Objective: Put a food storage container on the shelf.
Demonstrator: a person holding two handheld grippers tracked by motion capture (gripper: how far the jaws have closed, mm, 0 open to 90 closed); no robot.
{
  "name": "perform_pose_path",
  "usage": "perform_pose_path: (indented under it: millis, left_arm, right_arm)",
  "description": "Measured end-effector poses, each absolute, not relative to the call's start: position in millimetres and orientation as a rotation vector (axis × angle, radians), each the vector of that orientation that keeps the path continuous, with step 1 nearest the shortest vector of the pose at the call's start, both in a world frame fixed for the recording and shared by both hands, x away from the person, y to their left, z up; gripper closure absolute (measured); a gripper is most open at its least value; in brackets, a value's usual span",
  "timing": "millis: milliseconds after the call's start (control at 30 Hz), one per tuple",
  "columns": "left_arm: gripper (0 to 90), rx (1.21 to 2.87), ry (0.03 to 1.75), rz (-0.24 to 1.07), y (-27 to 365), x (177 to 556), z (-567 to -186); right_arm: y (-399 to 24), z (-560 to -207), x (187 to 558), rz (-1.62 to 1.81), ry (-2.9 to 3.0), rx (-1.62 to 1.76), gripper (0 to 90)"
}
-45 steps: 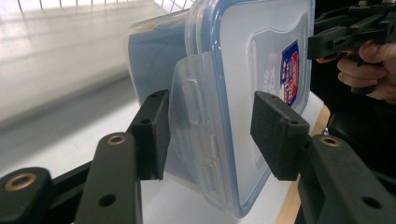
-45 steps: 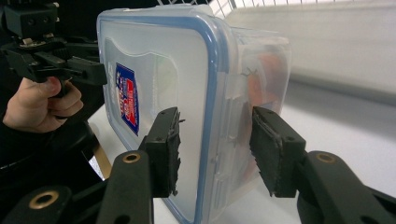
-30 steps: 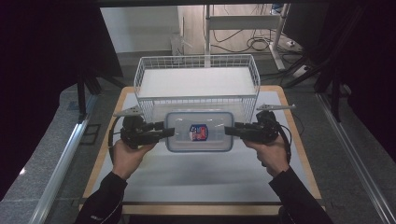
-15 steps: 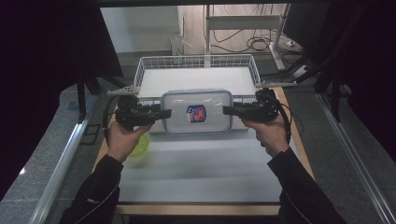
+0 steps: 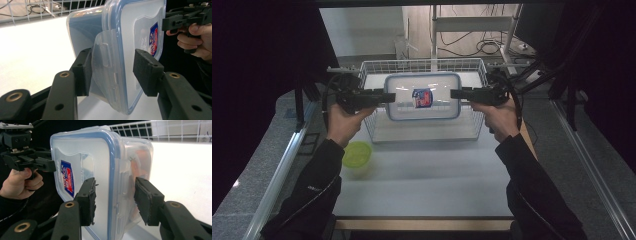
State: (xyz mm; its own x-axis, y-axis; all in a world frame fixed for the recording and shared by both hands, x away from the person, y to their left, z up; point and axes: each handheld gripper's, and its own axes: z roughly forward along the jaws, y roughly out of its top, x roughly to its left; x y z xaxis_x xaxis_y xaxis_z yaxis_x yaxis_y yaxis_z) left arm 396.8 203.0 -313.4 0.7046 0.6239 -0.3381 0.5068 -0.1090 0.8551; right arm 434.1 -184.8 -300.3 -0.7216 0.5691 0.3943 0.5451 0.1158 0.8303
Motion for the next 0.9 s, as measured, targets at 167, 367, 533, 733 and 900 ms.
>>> perform_pose_path:
  millis: [167, 367, 533, 733, 900]
  left_arm:
    - [50.7, 1.759, 0.903, 0.124, 204.7, 412.7, -303.9]
    - [50.8, 1.75, 0.907, 0.123, 208.1, 427.1, -298.9]
    - [50.8, 1.728, 0.921, 0.119, 211.0, 438.8, -296.7]
    - [50.8, 1.71, 0.947, 0.104, 212.3, 451.0, -299.9]
    - [50.7, 1.704, 0.958, 0.088, 213.4, 457.3, -306.3]
  right_arm:
    - [-183.6, -294.5, 445.2, 1.731, 2.316, 1.183, 52.7]
    - [-180.8, -290.8, 460.4, 1.75, 2.297, 1.202, 52.5]
    - [-177.9, -290.5, 476.3, 1.77, 2.288, 1.226, 52.4]
    - [-176.5, -291.3, 487.5, 1.775, 2.285, 1.259, 52.4]
    - [-174.0, -291.1, 495.7, 1.768, 2.276, 1.276, 52.2]
